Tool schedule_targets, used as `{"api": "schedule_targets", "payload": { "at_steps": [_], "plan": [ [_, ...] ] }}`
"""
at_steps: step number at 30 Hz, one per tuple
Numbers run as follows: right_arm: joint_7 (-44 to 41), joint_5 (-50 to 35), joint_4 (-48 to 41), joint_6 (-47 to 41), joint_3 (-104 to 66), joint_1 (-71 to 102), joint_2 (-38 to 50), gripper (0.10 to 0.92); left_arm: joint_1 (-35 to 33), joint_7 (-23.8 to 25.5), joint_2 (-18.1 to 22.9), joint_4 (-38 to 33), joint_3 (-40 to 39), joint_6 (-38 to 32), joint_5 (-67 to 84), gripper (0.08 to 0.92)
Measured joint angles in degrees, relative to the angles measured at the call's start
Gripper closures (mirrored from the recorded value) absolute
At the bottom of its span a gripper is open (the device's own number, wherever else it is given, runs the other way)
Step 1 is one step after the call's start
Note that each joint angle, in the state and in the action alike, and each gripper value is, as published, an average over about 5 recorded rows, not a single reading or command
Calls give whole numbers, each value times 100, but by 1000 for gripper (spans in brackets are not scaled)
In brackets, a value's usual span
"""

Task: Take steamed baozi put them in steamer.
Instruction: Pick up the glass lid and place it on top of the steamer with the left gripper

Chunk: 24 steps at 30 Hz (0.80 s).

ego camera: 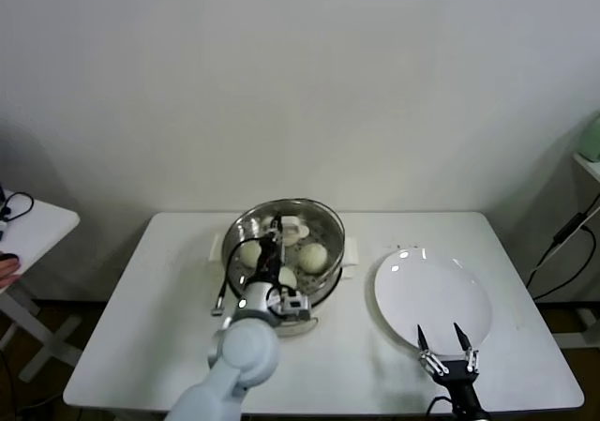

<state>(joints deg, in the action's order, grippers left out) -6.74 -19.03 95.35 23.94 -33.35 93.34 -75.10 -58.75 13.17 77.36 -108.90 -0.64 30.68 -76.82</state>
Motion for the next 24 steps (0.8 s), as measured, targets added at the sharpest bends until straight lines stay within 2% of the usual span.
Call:
{"api": "schedule_targets", "payload": {
  "at_steps": [24],
  "plan": [
    [0, -15, -45, 82, -8, -21, -2, 203, -7, 124, 84, 185, 1, -153, -463, 865]
  ]
}}
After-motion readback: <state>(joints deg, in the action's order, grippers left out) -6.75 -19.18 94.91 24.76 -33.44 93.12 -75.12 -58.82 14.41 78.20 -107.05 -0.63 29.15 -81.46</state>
